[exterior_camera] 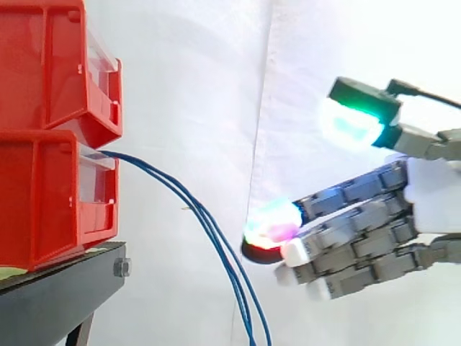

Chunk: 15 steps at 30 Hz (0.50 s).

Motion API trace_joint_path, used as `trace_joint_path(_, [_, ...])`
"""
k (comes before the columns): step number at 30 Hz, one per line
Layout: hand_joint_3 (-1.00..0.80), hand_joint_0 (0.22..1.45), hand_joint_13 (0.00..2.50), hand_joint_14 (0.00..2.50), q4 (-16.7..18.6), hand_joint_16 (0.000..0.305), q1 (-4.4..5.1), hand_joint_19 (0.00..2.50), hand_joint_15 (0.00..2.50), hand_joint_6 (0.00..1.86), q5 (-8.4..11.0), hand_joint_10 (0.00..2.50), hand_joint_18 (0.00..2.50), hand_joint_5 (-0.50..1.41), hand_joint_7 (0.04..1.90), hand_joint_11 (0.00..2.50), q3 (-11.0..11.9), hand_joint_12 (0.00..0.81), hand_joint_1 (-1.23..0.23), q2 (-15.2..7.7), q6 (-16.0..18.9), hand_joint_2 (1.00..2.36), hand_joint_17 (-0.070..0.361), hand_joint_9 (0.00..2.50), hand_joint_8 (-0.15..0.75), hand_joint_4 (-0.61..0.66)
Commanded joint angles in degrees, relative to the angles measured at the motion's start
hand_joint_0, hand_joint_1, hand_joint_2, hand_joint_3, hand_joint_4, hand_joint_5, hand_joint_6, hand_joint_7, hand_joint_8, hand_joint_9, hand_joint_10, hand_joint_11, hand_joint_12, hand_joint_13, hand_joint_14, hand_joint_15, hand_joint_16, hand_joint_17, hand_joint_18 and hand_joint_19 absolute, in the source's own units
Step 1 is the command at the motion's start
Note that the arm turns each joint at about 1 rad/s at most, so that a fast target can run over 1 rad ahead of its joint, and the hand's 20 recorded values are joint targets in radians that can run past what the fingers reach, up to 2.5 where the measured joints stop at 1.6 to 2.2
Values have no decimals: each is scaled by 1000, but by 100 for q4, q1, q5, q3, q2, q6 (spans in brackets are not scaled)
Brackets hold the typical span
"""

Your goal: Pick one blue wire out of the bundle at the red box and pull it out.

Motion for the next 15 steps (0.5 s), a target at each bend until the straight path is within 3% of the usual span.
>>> trace_joint_path(1, [-490, 471, 378, 2, 30, 63, 3, 231, 76, 502, -6, 7, 355, -189, 784, 339, 324, 447, -535, -293, 17, 1001, 142, 603, 352, 303])
trace_joint_path(10, [-492, 470, 391, 1, 179, 64, 21, 262, 91, 502, -24, 9, 392, -188, 788, 334, 737, 451, -542, -653, 17, 1000, 143, 589, 350, 307])
trace_joint_path(15, [-490, 473, 405, 2, 338, 63, 47, 275, 93, 502, 3, 7, 408, -186, 798, 326, 754, 453, -547, -653, -36, 1000, 142, 584, 348, 317])
